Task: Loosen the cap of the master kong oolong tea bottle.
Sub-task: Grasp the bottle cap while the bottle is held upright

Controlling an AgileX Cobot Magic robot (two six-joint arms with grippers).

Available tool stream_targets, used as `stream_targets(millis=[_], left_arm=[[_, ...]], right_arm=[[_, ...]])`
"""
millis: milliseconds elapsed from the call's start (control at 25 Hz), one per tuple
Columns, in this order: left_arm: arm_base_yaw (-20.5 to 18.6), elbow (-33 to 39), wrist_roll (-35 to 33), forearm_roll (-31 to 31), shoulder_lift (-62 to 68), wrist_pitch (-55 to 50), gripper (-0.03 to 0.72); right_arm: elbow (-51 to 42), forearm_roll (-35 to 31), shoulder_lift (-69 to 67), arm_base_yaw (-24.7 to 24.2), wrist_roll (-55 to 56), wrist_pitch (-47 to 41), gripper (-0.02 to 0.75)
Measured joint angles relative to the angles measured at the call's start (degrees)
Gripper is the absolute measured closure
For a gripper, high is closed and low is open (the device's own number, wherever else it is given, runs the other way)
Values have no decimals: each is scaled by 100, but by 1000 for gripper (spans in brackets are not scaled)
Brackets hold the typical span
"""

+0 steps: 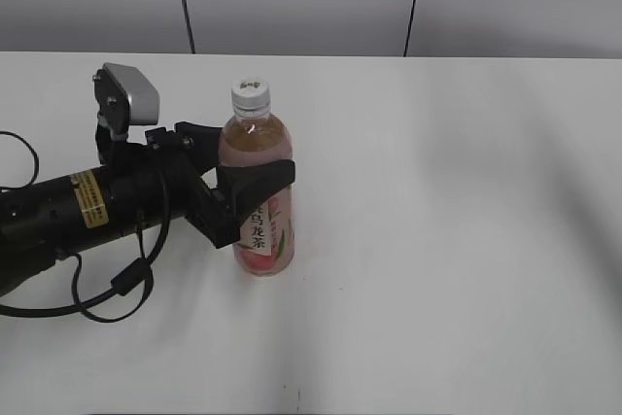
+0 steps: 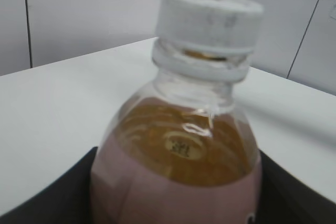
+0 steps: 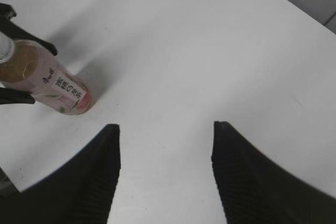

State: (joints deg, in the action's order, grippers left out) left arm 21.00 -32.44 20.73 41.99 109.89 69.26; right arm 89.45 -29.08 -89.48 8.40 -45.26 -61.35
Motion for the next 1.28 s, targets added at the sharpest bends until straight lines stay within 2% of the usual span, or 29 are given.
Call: stream_targets(millis=[200, 400, 600, 720, 960, 1280], left_arm=[[0, 0, 0, 0, 0, 0, 221], [0, 0, 0, 5, 0, 0, 221], [0, 0, 0, 5, 0, 0, 221], [0, 0, 0, 5, 0, 0, 221], [0, 0, 0, 5, 0, 0, 221], [0, 0, 0, 5, 0, 0, 221]], right_arm=[[955, 419, -662, 793, -32, -688, 314], [1664, 609, -1151, 1577, -23, -773, 314], [1804, 917, -1373, 2345, 216, -802, 314], [1804, 1015, -1395, 2669, 750, -833, 314], [1815, 1185, -1418, 2883, 2475, -849, 314], [2020, 1270, -1800, 3116, 4126, -862, 314]])
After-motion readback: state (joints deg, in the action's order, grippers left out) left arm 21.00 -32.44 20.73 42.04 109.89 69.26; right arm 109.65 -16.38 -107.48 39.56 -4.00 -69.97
